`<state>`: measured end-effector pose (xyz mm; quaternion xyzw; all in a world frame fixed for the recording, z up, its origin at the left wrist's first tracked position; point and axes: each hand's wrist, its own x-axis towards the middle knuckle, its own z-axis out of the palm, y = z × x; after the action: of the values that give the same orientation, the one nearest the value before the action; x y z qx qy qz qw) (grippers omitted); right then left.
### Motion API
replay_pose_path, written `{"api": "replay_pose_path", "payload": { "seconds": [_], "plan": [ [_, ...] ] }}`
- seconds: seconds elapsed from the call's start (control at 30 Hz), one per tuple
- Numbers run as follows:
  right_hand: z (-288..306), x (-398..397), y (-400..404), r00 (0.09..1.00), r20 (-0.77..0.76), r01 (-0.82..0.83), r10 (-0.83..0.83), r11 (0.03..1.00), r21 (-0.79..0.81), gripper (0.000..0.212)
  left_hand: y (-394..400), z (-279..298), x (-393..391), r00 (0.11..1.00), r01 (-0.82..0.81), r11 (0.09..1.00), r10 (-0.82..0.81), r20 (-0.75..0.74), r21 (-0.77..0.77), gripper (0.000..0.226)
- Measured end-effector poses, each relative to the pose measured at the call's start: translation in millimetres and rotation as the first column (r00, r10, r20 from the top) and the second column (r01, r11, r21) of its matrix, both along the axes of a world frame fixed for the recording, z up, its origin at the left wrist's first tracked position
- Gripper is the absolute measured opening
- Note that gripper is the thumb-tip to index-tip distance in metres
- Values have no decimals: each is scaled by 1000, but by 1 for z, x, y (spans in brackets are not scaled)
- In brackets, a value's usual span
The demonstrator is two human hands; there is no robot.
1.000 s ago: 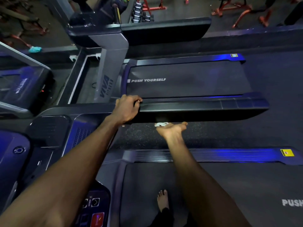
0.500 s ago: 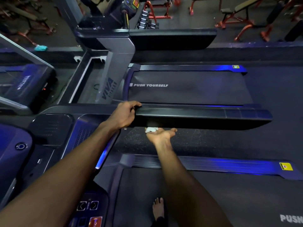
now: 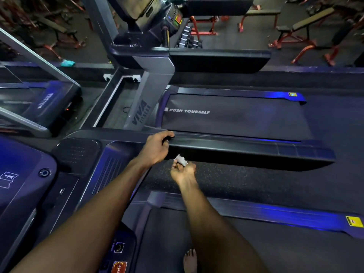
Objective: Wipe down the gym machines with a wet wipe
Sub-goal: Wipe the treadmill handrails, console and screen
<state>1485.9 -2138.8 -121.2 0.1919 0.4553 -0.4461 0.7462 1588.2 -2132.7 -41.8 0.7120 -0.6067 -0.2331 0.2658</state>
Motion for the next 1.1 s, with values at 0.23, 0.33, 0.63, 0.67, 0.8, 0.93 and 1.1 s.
{"api": "replay_pose_path", "payload": {
  "seconds": [0.23, 0.33, 0.63, 0.67, 0.8, 0.93, 1.1],
  "plan": [
    [0, -16, 28, 945, -235, -256, 227, 961, -101, 29, 9, 0, -13, 978, -205, 970, 198, -63, -131, 32],
    [5, -27, 37, 882, -364, -388, 298, 899, -204, 23, 27, 0, -23, 934, -355, 918, 340, -112, -176, 27],
    [48, -68, 17, 542, -804, -769, 245, 530, -357, 11, 57, -23, -66, 739, -572, 805, 590, -326, 159, 19],
    [52, -72, 15, 514, -822, -802, 247, 478, -358, 11, 58, -21, -72, 700, -597, 780, 621, -352, 189, 20],
    [63, -89, 4, 298, -934, -941, 199, 227, -252, 11, 57, -21, -86, 644, -673, 713, 696, -318, 197, 13],
    [77, -107, -11, 168, -985, -983, 45, 86, -163, 14, 49, -20, -105, 424, -823, 536, 799, -427, 187, 5],
    [85, -110, -30, 75, -995, -996, -68, -44, -72, 13, 34, -27, -129, 316, -873, 468, 757, -572, 137, 17]
  ]
}}
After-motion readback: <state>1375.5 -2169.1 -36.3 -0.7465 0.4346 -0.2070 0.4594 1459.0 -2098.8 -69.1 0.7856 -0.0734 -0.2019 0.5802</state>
